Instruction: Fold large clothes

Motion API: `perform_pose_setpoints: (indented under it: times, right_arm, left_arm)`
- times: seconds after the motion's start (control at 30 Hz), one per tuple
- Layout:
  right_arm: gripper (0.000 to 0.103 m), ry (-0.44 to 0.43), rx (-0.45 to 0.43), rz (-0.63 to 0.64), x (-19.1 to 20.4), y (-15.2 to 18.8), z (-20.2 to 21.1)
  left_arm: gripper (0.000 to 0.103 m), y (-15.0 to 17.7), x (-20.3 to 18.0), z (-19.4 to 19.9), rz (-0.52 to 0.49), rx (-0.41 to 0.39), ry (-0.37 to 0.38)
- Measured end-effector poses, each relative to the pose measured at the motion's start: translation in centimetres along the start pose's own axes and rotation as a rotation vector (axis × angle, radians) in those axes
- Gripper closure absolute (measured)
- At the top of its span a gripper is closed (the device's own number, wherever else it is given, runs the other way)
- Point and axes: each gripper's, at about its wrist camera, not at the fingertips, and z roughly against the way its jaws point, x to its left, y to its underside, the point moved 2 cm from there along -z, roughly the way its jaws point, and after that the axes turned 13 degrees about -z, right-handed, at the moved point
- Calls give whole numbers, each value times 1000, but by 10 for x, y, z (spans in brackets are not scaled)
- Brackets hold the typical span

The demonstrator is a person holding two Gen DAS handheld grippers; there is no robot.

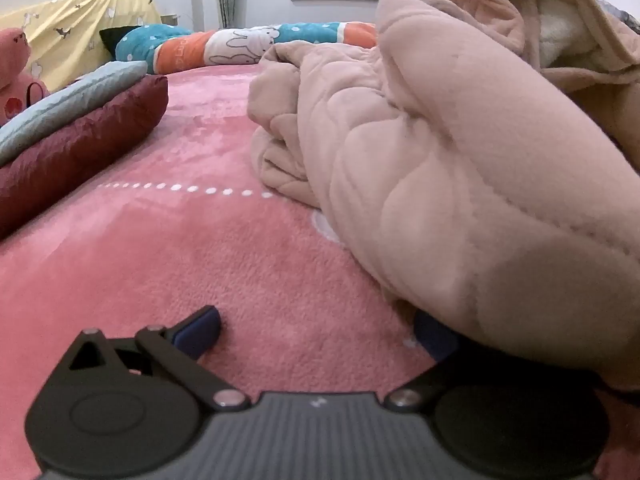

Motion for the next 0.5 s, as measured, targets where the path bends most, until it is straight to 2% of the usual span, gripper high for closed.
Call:
perform_pose_setpoints:
  times: [0.23, 0.37, 0.5]
  right_arm:
    - [0, -16, 16, 5, -3, 2, 7]
    - [0, -19, 42, 8, -10, 8, 25]
    - [0, -23, 78, -79, -18, 21, 60]
  left_arm:
    - [0, 7, 4, 13, 0, -11, 29]
    - [0, 19, 6, 31, -12, -19, 66]
    - [0, 29, 17, 46, -32, -4, 112]
